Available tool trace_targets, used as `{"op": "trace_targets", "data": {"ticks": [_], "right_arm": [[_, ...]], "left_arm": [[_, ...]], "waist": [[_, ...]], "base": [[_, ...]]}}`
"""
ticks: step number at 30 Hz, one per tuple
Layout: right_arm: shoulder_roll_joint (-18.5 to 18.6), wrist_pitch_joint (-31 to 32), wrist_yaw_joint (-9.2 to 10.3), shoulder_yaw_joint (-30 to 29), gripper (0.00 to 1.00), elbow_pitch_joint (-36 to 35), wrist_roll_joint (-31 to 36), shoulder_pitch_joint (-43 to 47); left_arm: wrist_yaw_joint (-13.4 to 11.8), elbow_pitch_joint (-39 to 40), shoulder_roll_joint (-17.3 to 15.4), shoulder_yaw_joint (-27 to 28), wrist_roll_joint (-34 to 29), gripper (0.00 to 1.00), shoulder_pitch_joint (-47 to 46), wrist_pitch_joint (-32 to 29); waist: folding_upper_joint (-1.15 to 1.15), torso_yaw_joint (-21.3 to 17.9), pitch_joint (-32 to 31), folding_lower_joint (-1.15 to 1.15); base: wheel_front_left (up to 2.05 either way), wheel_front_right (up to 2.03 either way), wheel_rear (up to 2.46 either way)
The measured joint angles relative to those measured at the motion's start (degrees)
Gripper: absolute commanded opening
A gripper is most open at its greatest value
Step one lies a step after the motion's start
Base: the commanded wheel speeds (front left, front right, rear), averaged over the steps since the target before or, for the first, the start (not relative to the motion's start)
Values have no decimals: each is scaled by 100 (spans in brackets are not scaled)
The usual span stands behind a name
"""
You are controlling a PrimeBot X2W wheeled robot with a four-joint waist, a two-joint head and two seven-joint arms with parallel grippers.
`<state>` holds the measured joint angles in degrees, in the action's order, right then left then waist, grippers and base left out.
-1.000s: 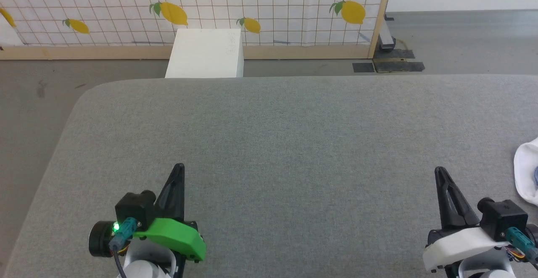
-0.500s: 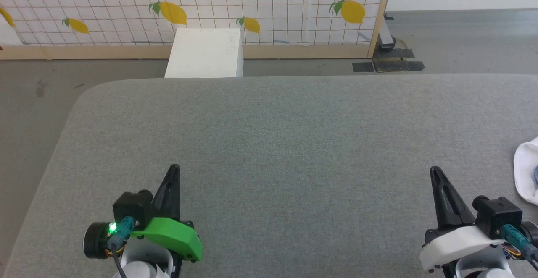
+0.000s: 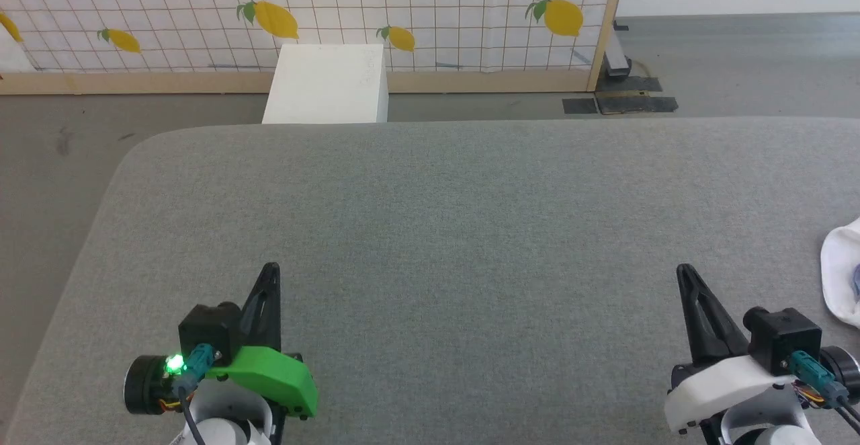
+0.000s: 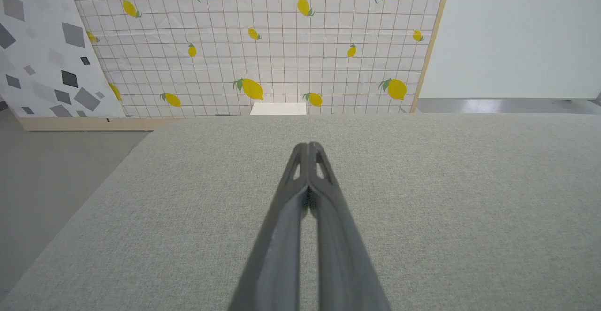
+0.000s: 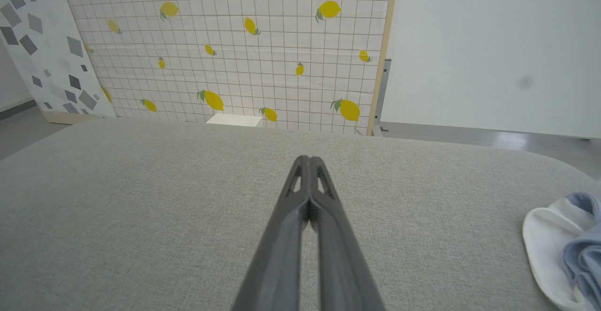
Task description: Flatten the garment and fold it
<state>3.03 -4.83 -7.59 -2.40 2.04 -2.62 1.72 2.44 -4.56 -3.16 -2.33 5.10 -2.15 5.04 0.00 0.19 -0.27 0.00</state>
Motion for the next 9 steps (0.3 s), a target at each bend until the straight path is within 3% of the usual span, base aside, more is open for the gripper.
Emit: {"op": "trace_targets", "data": {"ticks": [9], "right_arm": [[-1,88,0,45,0,-35,59,-29]], "left_arm": [[-49,98,0,43,-60,0,12,-100]], "waist": [[0,-4,6,0]], "base": [[0,0,0]]}}
